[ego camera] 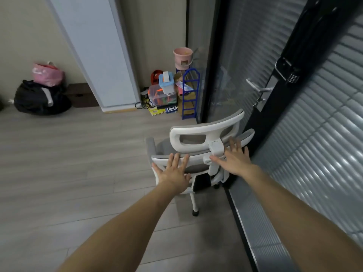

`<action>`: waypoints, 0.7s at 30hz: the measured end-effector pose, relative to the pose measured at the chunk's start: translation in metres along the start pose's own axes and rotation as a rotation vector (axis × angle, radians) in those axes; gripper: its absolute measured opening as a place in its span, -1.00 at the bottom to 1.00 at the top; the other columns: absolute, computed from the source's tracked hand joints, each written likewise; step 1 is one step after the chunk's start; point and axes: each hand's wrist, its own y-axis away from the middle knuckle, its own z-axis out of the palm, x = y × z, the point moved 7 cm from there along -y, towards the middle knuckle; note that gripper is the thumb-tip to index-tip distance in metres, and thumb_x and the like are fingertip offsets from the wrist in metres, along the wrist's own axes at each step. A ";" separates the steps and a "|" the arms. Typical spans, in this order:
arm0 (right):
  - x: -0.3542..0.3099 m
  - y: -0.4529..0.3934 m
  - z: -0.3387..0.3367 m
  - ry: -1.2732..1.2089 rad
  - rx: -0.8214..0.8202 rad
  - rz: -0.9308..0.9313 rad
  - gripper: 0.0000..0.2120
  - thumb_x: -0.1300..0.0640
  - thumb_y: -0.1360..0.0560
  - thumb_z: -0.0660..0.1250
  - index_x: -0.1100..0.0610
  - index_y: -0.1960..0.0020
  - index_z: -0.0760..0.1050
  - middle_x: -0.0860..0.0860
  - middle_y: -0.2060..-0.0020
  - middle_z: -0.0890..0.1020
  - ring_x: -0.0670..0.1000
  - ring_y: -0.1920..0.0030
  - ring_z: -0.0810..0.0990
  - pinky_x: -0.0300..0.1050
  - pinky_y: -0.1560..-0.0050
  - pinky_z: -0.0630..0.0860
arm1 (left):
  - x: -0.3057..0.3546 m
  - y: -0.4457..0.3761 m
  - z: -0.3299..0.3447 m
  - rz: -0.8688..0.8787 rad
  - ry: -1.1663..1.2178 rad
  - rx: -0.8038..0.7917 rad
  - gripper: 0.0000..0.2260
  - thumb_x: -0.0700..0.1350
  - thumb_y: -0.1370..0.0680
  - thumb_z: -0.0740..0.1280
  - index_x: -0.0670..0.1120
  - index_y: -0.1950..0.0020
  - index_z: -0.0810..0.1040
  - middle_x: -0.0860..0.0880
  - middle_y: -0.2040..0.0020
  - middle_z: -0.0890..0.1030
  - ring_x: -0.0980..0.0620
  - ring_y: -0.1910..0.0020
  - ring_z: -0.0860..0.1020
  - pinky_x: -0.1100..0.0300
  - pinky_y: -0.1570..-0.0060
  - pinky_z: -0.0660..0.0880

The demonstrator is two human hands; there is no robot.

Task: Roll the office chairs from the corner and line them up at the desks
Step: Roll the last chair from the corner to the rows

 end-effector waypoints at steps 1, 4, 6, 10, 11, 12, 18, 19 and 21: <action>-0.002 -0.001 0.000 0.002 0.005 -0.003 -0.02 -0.67 -0.41 -0.13 -0.18 -0.68 -0.19 0.05 -0.66 -0.31 0.17 -0.61 -0.42 0.38 -0.58 -0.24 | -0.002 0.000 0.000 -0.003 0.009 -0.001 -0.38 0.26 -0.70 -0.04 0.23 -0.64 -0.33 0.03 -0.69 -0.28 -0.04 -0.64 -0.35 -0.63 -0.38 -0.20; -0.009 -0.002 0.003 -0.041 0.001 -0.009 -0.04 -0.66 -0.42 -0.14 -0.21 -0.68 -0.15 0.01 -0.65 -0.32 0.16 -0.61 -0.43 0.39 -0.58 -0.24 | -0.011 0.000 -0.001 -0.006 0.004 0.015 -0.38 0.27 -0.69 -0.06 0.23 -0.64 -0.33 0.01 -0.69 -0.27 -0.05 -0.64 -0.34 -0.61 -0.39 -0.21; -0.014 0.001 0.008 -0.052 0.002 -0.023 -0.08 -0.64 -0.45 -0.14 -0.20 -0.68 -0.08 -0.01 -0.65 -0.33 0.15 -0.60 -0.45 0.39 -0.57 -0.24 | -0.019 0.001 -0.001 -0.012 0.005 0.032 -0.38 0.28 -0.68 -0.07 0.24 -0.64 -0.33 0.01 -0.70 -0.25 -0.04 -0.65 -0.32 -0.60 -0.40 -0.21; -0.029 0.010 0.020 -0.076 0.013 -0.042 -0.15 -0.58 -0.51 -0.13 -0.18 -0.69 -0.03 0.00 -0.64 -0.36 0.15 -0.58 -0.50 0.37 -0.57 -0.25 | -0.031 0.006 -0.002 -0.047 0.002 0.052 -0.39 0.28 -0.68 -0.06 0.26 -0.65 -0.30 -0.02 -0.70 -0.21 -0.06 -0.66 -0.28 -0.58 -0.43 -0.19; -0.034 0.013 0.024 -0.076 0.013 -0.047 -0.16 -0.58 -0.52 -0.13 -0.18 -0.69 -0.04 0.00 -0.64 -0.37 0.16 -0.58 -0.49 0.37 -0.57 -0.26 | -0.034 0.008 -0.002 -0.055 0.002 0.054 -0.40 0.27 -0.69 -0.06 0.26 -0.65 -0.29 -0.03 -0.70 -0.20 -0.06 -0.66 -0.28 -0.57 -0.43 -0.19; -0.039 0.015 0.026 -0.074 0.011 -0.054 -0.16 -0.57 -0.53 -0.13 -0.19 -0.69 -0.05 0.00 -0.64 -0.37 0.17 -0.58 -0.49 0.36 -0.56 -0.26 | -0.038 0.011 -0.002 -0.062 0.001 0.059 -0.40 0.27 -0.69 -0.05 0.26 -0.65 -0.28 -0.03 -0.71 -0.19 -0.06 -0.66 -0.27 -0.57 -0.44 -0.19; -0.086 0.017 0.036 -0.051 -0.028 -0.133 -0.10 -0.63 -0.46 -0.18 -0.23 -0.67 -0.22 0.03 -0.64 -0.35 0.20 -0.58 -0.48 0.39 -0.56 -0.23 | -0.079 0.028 -0.002 -0.123 0.011 0.091 -0.35 0.27 -0.66 0.00 0.25 -0.66 -0.26 -0.06 -0.70 -0.18 -0.09 -0.67 -0.26 -0.53 -0.46 -0.19; -0.098 0.016 0.039 -0.045 -0.033 -0.145 -0.08 -0.65 -0.44 -0.18 -0.23 -0.66 -0.24 0.04 -0.65 -0.34 0.21 -0.57 -0.49 0.40 -0.56 -0.22 | -0.089 0.032 -0.001 -0.141 0.013 0.094 -0.35 0.28 -0.65 0.01 0.25 -0.66 -0.26 -0.06 -0.70 -0.18 -0.10 -0.67 -0.25 -0.52 -0.46 -0.19; -0.125 0.013 0.047 -0.017 -0.032 -0.167 -0.01 -0.69 -0.39 -0.16 -0.22 -0.66 -0.28 0.06 -0.64 -0.36 0.23 -0.57 -0.50 0.42 -0.55 -0.21 | -0.114 0.040 0.000 -0.182 0.020 0.104 -0.33 0.30 -0.64 0.01 0.26 -0.66 -0.25 -0.06 -0.70 -0.19 -0.10 -0.67 -0.24 -0.50 -0.47 -0.20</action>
